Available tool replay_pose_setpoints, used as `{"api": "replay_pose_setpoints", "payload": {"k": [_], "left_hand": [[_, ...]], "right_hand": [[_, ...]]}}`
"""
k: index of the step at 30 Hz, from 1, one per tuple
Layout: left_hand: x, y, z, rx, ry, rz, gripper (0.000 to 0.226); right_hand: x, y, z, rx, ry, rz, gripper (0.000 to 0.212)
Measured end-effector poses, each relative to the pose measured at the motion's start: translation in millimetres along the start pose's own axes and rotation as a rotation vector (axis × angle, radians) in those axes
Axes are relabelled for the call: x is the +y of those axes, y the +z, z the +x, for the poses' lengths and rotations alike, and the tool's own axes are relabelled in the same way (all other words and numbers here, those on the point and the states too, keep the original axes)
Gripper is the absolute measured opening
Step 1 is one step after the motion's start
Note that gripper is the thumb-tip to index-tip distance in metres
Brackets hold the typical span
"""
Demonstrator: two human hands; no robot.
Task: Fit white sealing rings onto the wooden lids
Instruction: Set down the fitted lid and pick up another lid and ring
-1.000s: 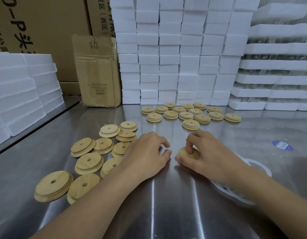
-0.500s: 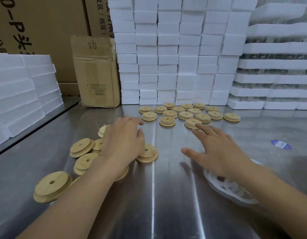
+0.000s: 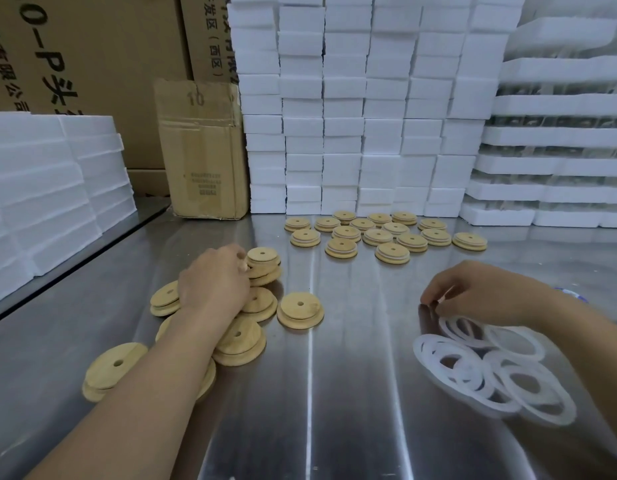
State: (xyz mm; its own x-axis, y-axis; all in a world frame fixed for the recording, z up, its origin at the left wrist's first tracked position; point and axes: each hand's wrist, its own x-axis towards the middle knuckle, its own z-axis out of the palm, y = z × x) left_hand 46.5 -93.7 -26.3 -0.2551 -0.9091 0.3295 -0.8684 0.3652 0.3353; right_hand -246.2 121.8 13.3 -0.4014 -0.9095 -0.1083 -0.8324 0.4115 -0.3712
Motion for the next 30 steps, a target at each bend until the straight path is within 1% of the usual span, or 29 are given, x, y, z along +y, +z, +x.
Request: {"api": "replay_pose_setpoints", "payload": {"k": [3, 6, 8, 11, 13, 15, 19, 25, 28, 30], "left_hand": [[2.3, -2.9, -1.4, 0.083, 0.029, -0.082, 0.032], [18.9, -7.6, -6.1, 0.179, 0.134, -0.323, 0.041], [37.2, -11.1, -14.4, 0.173, 0.149, -0.509, 0.047], [64.8, -7.7, -34.7, 0.065, 0.229, -0.678, 0.048], [77.7, -1.0, -49.1, -0.015, 0.303, -0.691, 0.050], [85.5, 5.3, -60.3, -0.079, 0.361, -0.693, 0.054], [87.7, 11.2, -68.1, -0.215, 0.395, -0.688, 0.064], [83.7, 22.5, -70.0, -0.215, 0.486, -0.577, 0.069], [85.7, 23.6, -69.4, -0.232, 0.474, -0.601, 0.067], [85.4, 23.7, -68.6, -0.235, 0.459, -0.653, 0.063]], "right_hand": [[4.7, -3.2, -3.5, -0.075, -0.090, 0.069, 0.019], [6.5, -5.5, -5.2, -0.114, -0.169, 0.104, 0.016], [6.7, -6.9, -5.1, -0.134, -0.206, 0.102, 0.013], [4.7, -5.7, -5.7, -0.251, -0.274, 0.078, 0.012], [2.6, -4.6, -6.4, -0.288, -0.308, 0.065, 0.013], [1.7, -4.2, -6.1, -0.288, -0.323, 0.053, 0.009], [0.2, -3.4, -5.4, -0.262, -0.312, 0.059, 0.002], [-4.9, -2.4, -7.3, -0.216, -0.273, -0.039, 0.012], [-4.8, -2.4, -8.4, -0.190, -0.247, -0.067, 0.016], [-3.4, -3.2, -7.1, -0.129, -0.253, -0.032, 0.016]]}}
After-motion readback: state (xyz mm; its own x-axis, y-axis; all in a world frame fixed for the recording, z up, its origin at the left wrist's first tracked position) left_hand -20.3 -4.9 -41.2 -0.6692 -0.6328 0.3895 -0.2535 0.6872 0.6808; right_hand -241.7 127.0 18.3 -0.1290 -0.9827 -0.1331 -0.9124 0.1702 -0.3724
